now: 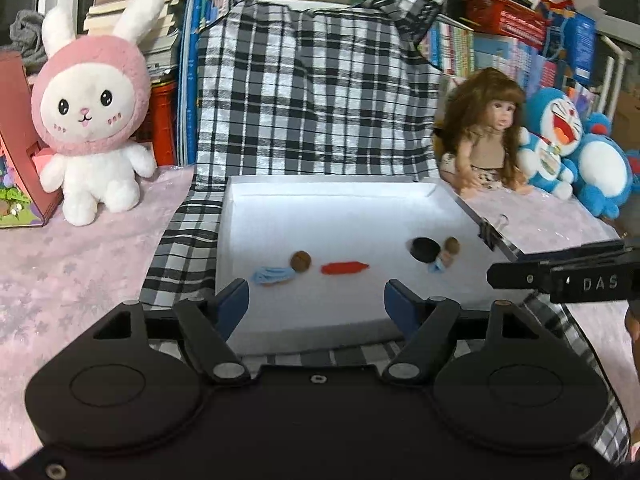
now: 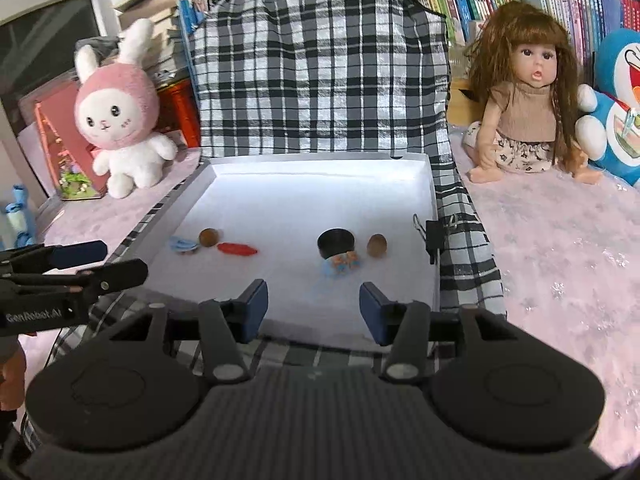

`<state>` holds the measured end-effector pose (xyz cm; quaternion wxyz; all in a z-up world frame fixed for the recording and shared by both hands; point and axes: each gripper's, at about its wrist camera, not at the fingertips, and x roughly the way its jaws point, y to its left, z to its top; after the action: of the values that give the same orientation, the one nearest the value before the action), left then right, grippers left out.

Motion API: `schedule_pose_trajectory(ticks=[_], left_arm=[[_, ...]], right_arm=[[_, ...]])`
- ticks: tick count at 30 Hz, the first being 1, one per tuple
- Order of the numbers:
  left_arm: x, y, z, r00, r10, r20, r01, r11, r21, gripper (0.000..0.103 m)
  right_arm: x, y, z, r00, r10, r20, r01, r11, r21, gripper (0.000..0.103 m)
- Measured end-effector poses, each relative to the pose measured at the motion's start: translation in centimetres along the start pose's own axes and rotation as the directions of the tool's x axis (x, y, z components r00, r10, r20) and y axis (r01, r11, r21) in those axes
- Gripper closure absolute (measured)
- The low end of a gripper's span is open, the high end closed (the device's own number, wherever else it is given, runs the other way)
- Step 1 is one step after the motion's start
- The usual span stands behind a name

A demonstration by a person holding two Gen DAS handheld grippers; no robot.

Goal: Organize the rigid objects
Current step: 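Lift both grippers out of the white box back over the cloth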

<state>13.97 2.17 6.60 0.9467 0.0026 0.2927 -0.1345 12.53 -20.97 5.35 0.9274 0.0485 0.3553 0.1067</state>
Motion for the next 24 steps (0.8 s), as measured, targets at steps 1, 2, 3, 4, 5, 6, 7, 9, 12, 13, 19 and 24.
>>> schedule_pose_trajectory(ticks=[1, 2, 3, 4, 5, 6, 7, 9, 12, 13, 19, 24], left_arm=[[-0.3, -0.2, -0.4, 1.000, -0.004, 0.002, 0.004, 1.000, 0.005, 0.029], [-0.6, -0.4, -0.8, 1.000, -0.009, 0.004, 0.009, 1.000, 0.006, 0.029], [-0.9, -0.5, -1.1, 1.000, -0.016, 0.003, 0.016, 1.000, 0.007, 0.029], [-1.1, -0.6, -1.5, 1.000, -0.021, 0.005, 0.021, 1.000, 0.005, 0.029], [-1.4, -0.8, -1.8, 1.000, -0.024, 0.008, 0.024, 1.000, 0.004, 0.029], [-1.6, -0.9, -2.2, 1.000, -0.026, 0.009, 0.026, 1.000, 0.004, 0.029], [-1.8, -1.0, -2.5, 1.000, -0.027, 0.011, 0.027, 1.000, 0.004, 0.029], [-2.2, -1.2, -3.2, 0.999, -0.029, 0.018, 0.029, 1.000, 0.003, 0.029], [-2.9, -1.5, -4.2, 0.999, -0.026, 0.030, 0.026, 1.000, 0.008, 0.029], [-3.2, -1.6, -4.5, 0.999, -0.027, 0.035, 0.026, 1.000, 0.009, 0.029], [-4.2, -1.7, -6.5, 0.998, -0.028, 0.047, 0.028, 1.000, 0.002, 0.031], [-4.3, -1.7, -7.9, 0.999, -0.024, 0.036, 0.024, 1.000, 0.004, 0.036]], right_arm=[[-0.4, 0.1, -0.3, 1.000, 0.004, 0.007, -0.004, 1.000, -0.005, 0.037], [-0.7, 0.2, -0.6, 1.000, 0.006, 0.013, -0.006, 1.000, -0.012, 0.036], [-1.1, 0.3, -0.9, 1.000, 0.009, 0.020, -0.008, 1.000, -0.021, 0.036], [-1.3, 0.4, -1.2, 1.000, 0.010, 0.024, -0.009, 0.999, -0.030, 0.036], [-1.6, 0.6, -1.5, 1.000, 0.011, 0.029, -0.010, 0.999, -0.041, 0.035], [-1.9, 0.8, -1.8, 0.999, 0.012, 0.035, -0.010, 0.999, -0.052, 0.035], [-2.1, 1.0, -2.2, 0.999, 0.013, 0.039, -0.010, 0.998, -0.064, 0.035], [-2.6, 1.3, -2.8, 0.999, 0.015, 0.047, -0.010, 0.996, -0.086, 0.034], [-3.2, 1.8, -3.7, 0.998, 0.019, 0.059, -0.013, 0.995, -0.101, 0.034], [-3.3, 1.9, -4.0, 0.998, 0.021, 0.063, -0.014, 0.994, -0.105, 0.034], [-3.9, 2.5, -5.9, 0.996, 0.010, 0.084, 0.002, 0.990, -0.144, 0.033], [-4.1, 2.6, -7.4, 0.996, 0.013, 0.088, -0.001, 0.990, -0.138, 0.033]])
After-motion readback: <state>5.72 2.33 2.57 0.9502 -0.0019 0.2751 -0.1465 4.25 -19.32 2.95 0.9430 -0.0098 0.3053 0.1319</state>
